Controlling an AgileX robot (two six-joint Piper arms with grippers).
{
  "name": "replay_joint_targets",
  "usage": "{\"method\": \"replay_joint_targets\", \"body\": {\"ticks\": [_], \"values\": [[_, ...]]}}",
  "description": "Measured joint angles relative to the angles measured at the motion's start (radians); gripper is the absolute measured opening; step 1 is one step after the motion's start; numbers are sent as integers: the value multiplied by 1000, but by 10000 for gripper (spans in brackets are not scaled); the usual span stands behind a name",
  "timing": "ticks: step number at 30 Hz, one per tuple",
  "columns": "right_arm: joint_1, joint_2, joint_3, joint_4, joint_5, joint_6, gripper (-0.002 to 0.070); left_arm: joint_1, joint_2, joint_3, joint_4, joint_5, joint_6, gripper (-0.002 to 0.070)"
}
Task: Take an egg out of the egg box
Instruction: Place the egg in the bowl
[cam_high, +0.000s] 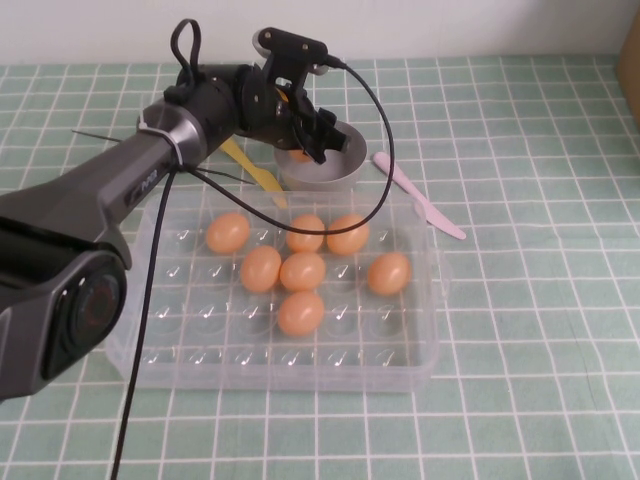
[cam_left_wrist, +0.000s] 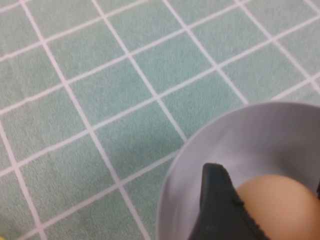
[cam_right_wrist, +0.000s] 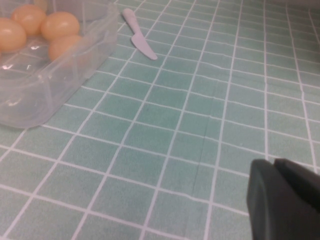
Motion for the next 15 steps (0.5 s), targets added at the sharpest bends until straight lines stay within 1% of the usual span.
{"method": "replay_joint_targets", "body": {"ticks": [15], "values": [[0, 0, 0, 0, 0, 0, -17, 0, 22, -1, 0, -7, 47, 335]]}}
